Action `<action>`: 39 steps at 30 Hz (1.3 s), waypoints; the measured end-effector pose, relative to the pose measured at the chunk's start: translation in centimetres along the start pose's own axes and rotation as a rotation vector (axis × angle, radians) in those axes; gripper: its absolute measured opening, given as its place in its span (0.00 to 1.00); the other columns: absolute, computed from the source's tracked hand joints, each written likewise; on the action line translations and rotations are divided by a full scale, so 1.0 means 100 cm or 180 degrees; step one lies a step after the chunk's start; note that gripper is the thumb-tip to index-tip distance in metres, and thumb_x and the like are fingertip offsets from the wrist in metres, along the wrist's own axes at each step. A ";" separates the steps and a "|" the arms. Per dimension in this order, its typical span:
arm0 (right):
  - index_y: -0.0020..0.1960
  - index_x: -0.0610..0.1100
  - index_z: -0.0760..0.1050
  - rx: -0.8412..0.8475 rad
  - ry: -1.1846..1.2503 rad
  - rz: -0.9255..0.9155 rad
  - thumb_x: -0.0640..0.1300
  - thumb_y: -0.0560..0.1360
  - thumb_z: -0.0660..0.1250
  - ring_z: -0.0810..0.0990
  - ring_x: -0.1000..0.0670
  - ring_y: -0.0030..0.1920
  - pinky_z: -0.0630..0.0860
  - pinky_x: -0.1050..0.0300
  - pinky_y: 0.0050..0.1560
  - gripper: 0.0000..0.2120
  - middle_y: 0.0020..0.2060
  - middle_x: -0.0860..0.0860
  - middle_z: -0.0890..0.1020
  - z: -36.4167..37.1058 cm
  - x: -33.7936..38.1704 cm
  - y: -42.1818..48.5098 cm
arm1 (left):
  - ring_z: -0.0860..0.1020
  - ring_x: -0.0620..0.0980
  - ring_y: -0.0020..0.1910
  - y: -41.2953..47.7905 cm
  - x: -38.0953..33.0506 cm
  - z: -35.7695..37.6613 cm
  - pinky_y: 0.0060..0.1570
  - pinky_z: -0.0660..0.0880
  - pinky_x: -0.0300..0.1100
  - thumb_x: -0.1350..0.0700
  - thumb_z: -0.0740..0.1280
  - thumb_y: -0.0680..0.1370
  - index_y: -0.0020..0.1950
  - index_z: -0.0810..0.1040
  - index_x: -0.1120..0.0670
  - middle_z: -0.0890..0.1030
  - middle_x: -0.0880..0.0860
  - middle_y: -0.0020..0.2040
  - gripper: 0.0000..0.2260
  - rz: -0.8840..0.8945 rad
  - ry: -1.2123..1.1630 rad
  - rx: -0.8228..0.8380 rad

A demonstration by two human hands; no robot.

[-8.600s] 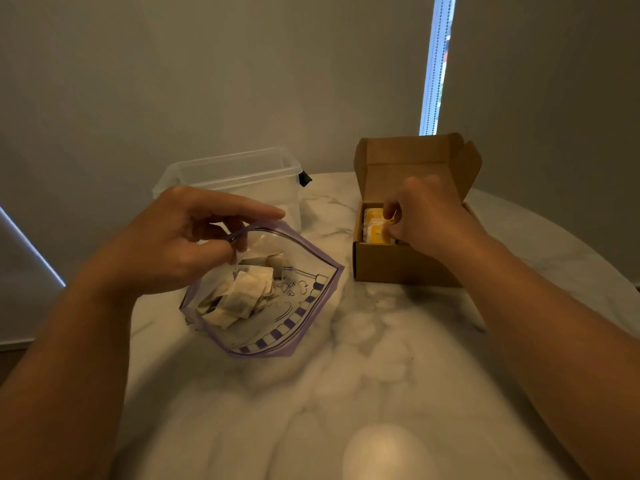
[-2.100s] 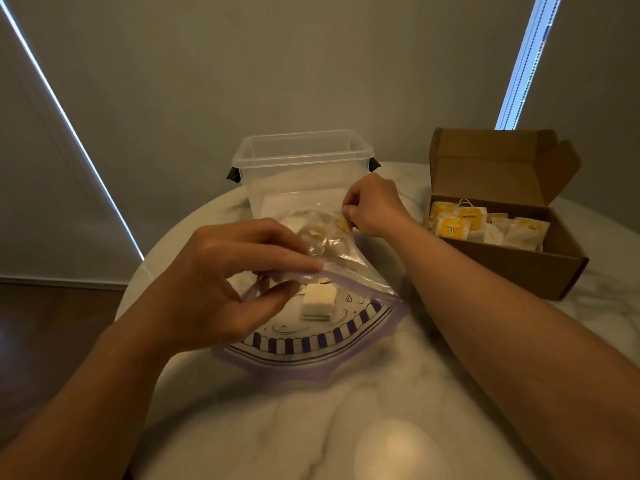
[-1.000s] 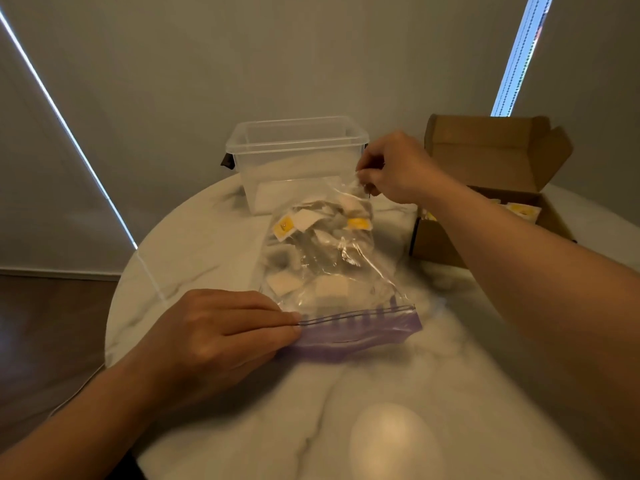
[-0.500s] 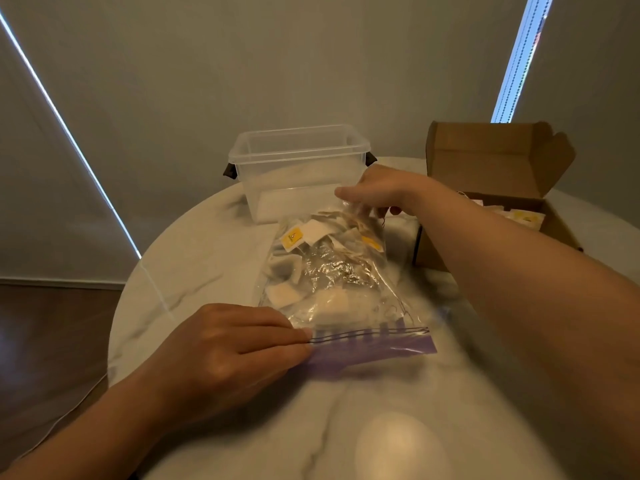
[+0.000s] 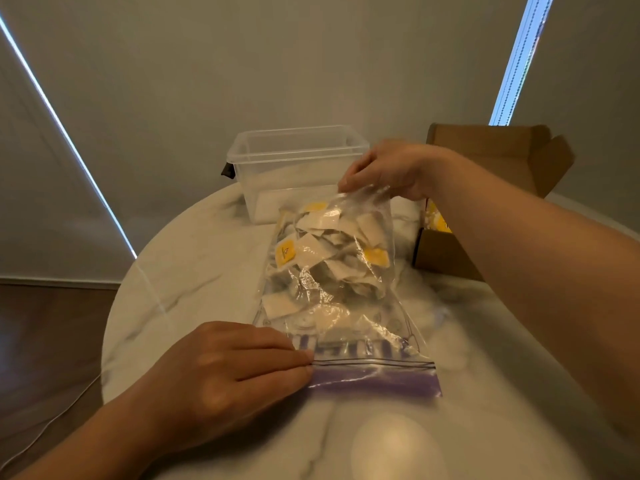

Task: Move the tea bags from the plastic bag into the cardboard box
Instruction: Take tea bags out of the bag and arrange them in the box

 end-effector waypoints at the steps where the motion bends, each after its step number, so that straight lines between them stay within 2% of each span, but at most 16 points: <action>1: 0.48 0.42 0.84 0.0001 0.0031 -0.0135 0.42 0.71 0.75 0.83 0.42 0.53 0.79 0.46 0.57 0.06 0.44 0.47 0.86 -0.001 0.004 -0.003 | 0.84 0.47 0.46 0.001 -0.001 -0.001 0.42 0.81 0.41 0.54 0.70 0.78 0.51 0.86 0.53 0.86 0.50 0.49 0.07 0.0002 -0.0006 0.0013; 5: 0.50 0.39 0.84 -0.0103 0.0118 -0.0464 0.40 0.73 0.73 0.85 0.46 0.48 0.82 0.52 0.51 0.07 0.44 0.46 0.86 0.002 0.011 -0.011 | 0.84 0.47 0.46 0.003 -0.003 -0.002 0.45 0.81 0.38 0.53 0.69 0.79 0.51 0.86 0.53 0.86 0.50 0.49 0.08 0.0015 -0.0045 0.0057; 10: 0.49 0.41 0.83 -0.0248 -0.0112 -0.0674 0.42 0.75 0.71 0.84 0.46 0.50 0.81 0.45 0.54 0.06 0.44 0.48 0.86 0.008 0.009 -0.013 | 0.84 0.46 0.46 0.004 -0.002 -0.002 0.43 0.81 0.39 0.53 0.68 0.79 0.51 0.86 0.53 0.86 0.50 0.49 0.08 0.0047 -0.0004 0.0124; 13: 0.48 0.43 0.83 -0.0272 -0.0100 -0.0831 0.42 0.76 0.70 0.84 0.44 0.51 0.81 0.45 0.53 0.04 0.44 0.49 0.86 0.009 0.009 -0.014 | 0.84 0.47 0.47 0.003 -0.002 -0.002 0.43 0.81 0.41 0.54 0.67 0.80 0.51 0.86 0.53 0.86 0.50 0.49 0.08 0.0061 0.0004 0.0119; 21: 0.52 0.37 0.81 -0.0387 0.0767 -0.1437 0.39 0.77 0.67 0.83 0.45 0.51 0.79 0.51 0.51 0.07 0.46 0.44 0.85 0.009 0.000 -0.018 | 0.83 0.48 0.48 0.003 -0.001 -0.002 0.43 0.81 0.42 0.54 0.65 0.81 0.55 0.82 0.54 0.86 0.51 0.50 0.08 0.0063 0.0084 0.0015; 24: 0.51 0.37 0.80 -0.0268 0.1002 -0.1521 0.38 0.77 0.67 0.83 0.43 0.52 0.80 0.52 0.50 0.06 0.47 0.42 0.85 0.012 -0.001 -0.019 | 0.83 0.49 0.49 0.001 0.001 -0.002 0.42 0.81 0.44 0.56 0.66 0.81 0.53 0.85 0.55 0.85 0.52 0.51 0.09 0.0025 0.0087 0.0012; 27: 0.50 0.36 0.80 -0.0360 0.1150 -0.1492 0.37 0.78 0.66 0.84 0.46 0.49 0.79 0.55 0.47 0.05 0.45 0.43 0.85 0.012 -0.001 -0.018 | 0.83 0.50 0.50 0.001 0.001 -0.002 0.43 0.81 0.44 0.56 0.65 0.81 0.54 0.85 0.56 0.85 0.53 0.53 0.09 0.0022 0.0117 0.0058; 31: 0.50 0.36 0.81 -0.0487 0.0961 -0.1306 0.38 0.77 0.67 0.84 0.45 0.49 0.79 0.47 0.48 0.06 0.46 0.43 0.85 0.010 -0.006 -0.015 | 0.84 0.50 0.49 0.001 0.000 -0.004 0.42 0.81 0.44 0.55 0.63 0.82 0.52 0.86 0.56 0.85 0.53 0.53 0.12 -0.0008 0.0150 0.0061; 34: 0.51 0.37 0.81 -0.0522 0.0894 -0.1152 0.39 0.78 0.67 0.83 0.48 0.47 0.79 0.53 0.44 0.07 0.46 0.45 0.85 0.010 -0.010 -0.012 | 0.84 0.50 0.49 0.002 0.000 -0.006 0.42 0.81 0.44 0.55 0.61 0.83 0.52 0.86 0.57 0.85 0.54 0.53 0.13 -0.0038 0.0146 0.0002; 36: 0.49 0.40 0.82 -0.0492 0.0336 -0.0976 0.41 0.77 0.69 0.83 0.51 0.44 0.79 0.58 0.41 0.06 0.43 0.48 0.86 0.013 -0.013 -0.010 | 0.84 0.51 0.48 0.005 0.000 -0.008 0.41 0.81 0.44 0.55 0.61 0.83 0.51 0.86 0.57 0.85 0.54 0.52 0.14 -0.0049 0.0146 -0.0061; 39: 0.45 0.44 0.84 -0.0799 -0.0572 -0.0894 0.44 0.75 0.71 0.82 0.55 0.41 0.77 0.64 0.39 0.04 0.39 0.51 0.85 0.017 -0.017 -0.005 | 0.83 0.50 0.45 0.014 -0.001 -0.008 0.42 0.81 0.43 0.55 0.64 0.81 0.49 0.86 0.57 0.85 0.54 0.48 0.11 -0.0143 0.0056 -0.0300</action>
Point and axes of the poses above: each hand's wrist, its own y-axis towards the middle knuckle, its own z-axis out of the palm, x = y × z, the point moved 1 cm from there along y, towards the middle knuckle
